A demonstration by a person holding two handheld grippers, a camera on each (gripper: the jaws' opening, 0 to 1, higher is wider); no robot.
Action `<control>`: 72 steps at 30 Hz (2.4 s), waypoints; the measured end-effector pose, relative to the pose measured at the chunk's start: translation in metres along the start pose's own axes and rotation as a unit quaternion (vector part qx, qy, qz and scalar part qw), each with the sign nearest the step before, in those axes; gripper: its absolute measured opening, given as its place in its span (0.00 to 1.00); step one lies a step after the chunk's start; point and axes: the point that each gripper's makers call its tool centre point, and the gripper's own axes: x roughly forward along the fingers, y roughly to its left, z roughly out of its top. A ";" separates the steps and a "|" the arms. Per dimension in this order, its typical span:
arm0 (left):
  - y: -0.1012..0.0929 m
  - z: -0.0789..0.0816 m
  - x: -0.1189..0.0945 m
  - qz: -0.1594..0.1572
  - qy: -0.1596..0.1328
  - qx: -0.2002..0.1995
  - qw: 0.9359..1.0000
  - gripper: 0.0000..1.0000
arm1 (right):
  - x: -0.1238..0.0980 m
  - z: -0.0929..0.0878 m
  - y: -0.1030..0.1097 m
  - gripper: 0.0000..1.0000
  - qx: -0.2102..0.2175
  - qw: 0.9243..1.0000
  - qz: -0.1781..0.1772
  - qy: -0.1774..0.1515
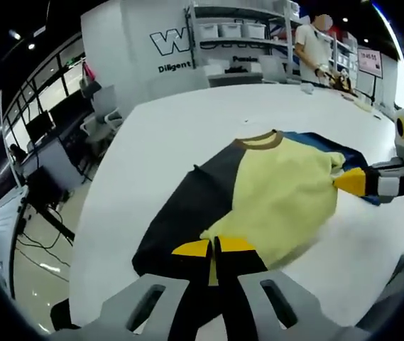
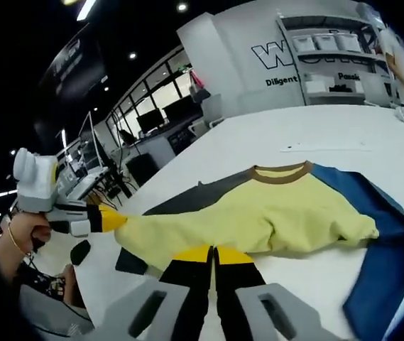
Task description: Fold the garment on the visible template until the final outline fits inside the template.
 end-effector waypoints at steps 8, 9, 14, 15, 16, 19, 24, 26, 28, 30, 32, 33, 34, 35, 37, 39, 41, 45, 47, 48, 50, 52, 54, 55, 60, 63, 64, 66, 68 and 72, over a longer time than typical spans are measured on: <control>-0.013 0.010 -0.019 -0.031 -0.024 -0.017 0.999 0.06 | -0.020 0.036 0.004 0.00 -0.026 0.998 -0.010 -0.051; -0.015 0.011 -0.021 -0.033 -0.025 -0.017 0.999 0.06 | -0.024 0.041 0.005 0.00 -0.033 0.998 -0.011 -0.056; -0.025 0.018 -0.032 -0.058 -0.035 -0.026 0.997 0.06 | -0.035 0.054 0.010 0.00 -0.062 0.996 -0.016 -0.066; -0.027 0.019 -0.034 -0.063 -0.036 -0.027 0.997 0.06 | -0.038 0.056 0.010 0.00 -0.067 0.995 -0.017 -0.067; -0.028 0.019 -0.036 -0.067 -0.036 -0.029 0.997 0.06 | -0.040 0.057 0.011 0.00 -0.073 0.995 -0.017 -0.067; -0.035 0.020 -0.045 -0.078 -0.035 -0.032 0.996 0.06 | -0.051 0.060 0.013 0.00 -0.095 0.994 -0.023 -0.057; -0.043 0.012 -0.055 -0.097 -0.015 -0.036 0.995 0.06 | -0.068 0.042 0.011 0.00 -0.098 0.995 -0.025 -0.001; -0.048 0.001 -0.059 -0.104 0.008 -0.033 0.994 0.06 | -0.073 0.033 0.012 0.00 -0.094 0.995 -0.014 0.014; -0.051 -0.006 -0.061 -0.107 0.023 -0.025 0.994 0.06 | -0.077 0.022 0.014 0.00 -0.084 0.996 -0.007 0.036; -0.053 -0.018 -0.062 -0.109 0.046 -0.013 0.993 0.06 | -0.081 0.006 0.015 0.00 -0.089 0.994 -0.007 0.068; -0.055 -0.030 -0.065 -0.107 0.069 0.001 0.992 0.06 | -0.082 -0.002 0.019 0.00 -0.086 0.993 0.003 0.074; -0.057 -0.038 -0.066 -0.107 0.081 0.002 0.991 0.06 | -0.084 -0.007 0.021 0.00 -0.082 0.993 0.008 0.082; -0.059 -0.043 -0.066 -0.107 0.087 0.002 0.990 0.06 | -0.086 -0.013 0.022 0.00 -0.081 0.992 0.010 0.093; -0.061 -0.050 -0.068 -0.109 0.101 0.003 0.989 0.06 | -0.087 -0.018 0.021 0.00 -0.086 0.991 0.009 0.103; -0.066 -0.057 -0.069 -0.115 0.110 0.013 0.987 0.06 | -0.090 -0.029 0.020 0.00 -0.104 0.987 0.005 0.125; -0.069 -0.063 -0.070 -0.118 0.119 0.013 0.986 0.06 | -0.092 -0.037 0.022 0.00 -0.105 0.985 0.005 0.137; -0.070 -0.070 -0.072 -0.117 0.133 0.011 0.984 0.06 | -0.094 -0.044 0.024 0.00 -0.105 0.983 0.009 0.149; -0.071 -0.084 -0.074 -0.111 0.157 0.013 0.981 0.06 | -0.101 -0.060 0.027 0.00 -0.123 0.976 0.013 0.182; -0.074 -0.089 -0.074 -0.113 0.162 0.015 0.980 0.06 | -0.105 -0.062 0.030 0.00 -0.130 0.973 0.015 0.189; -0.074 -0.091 -0.074 -0.112 0.164 0.015 0.980 0.06 | -0.106 -0.062 0.031 0.00 -0.130 0.973 0.016 0.192; -0.075 -0.095 -0.074 -0.110 0.168 0.022 0.979 0.06 | -0.111 -0.065 0.032 0.00 -0.134 0.969 0.017 0.206; -0.075 -0.095 -0.074 -0.107 0.159 0.032 0.981 0.06 | -0.115 -0.065 0.034 0.00 -0.139 0.967 0.018 0.214; -0.070 -0.093 -0.073 -0.089 0.149 0.045 0.984 0.07 | -0.116 -0.061 0.033 0.00 -0.147 0.967 0.011 0.210; -0.069 -0.093 -0.073 -0.088 0.148 0.055 0.983 0.07 | -0.115 -0.061 0.033 0.00 -0.149 0.966 0.010 0.209; -0.070 -0.081 -0.075 -0.096 0.111 0.082 0.986 0.17 | -0.110 -0.059 0.034 0.00 -0.147 0.967 0.010 0.208; -0.076 -0.072 -0.075 -0.107 0.082 0.081 0.988 0.19 | -0.104 -0.059 0.038 0.00 -0.157 0.966 0.016 0.206; -0.079 -0.067 -0.075 -0.114 0.069 0.088 0.987 0.19 | -0.100 -0.057 0.040 0.00 -0.159 0.966 0.018 0.204; -0.087 -0.062 -0.075 -0.127 0.053 0.086 0.987 0.20 | -0.095 -0.056 0.041 0.00 -0.161 0.965 0.020 0.204; -0.099 -0.057 -0.076 -0.154 0.035 0.090 0.983 0.22 | -0.088 -0.056 0.042 0.00 -0.163 0.964 0.023 0.208; -0.121 -0.049 -0.079 -0.193 0.013 0.096 0.976 0.23 | -0.074 -0.054 0.047 0.00 -0.149 0.966 0.034 0.210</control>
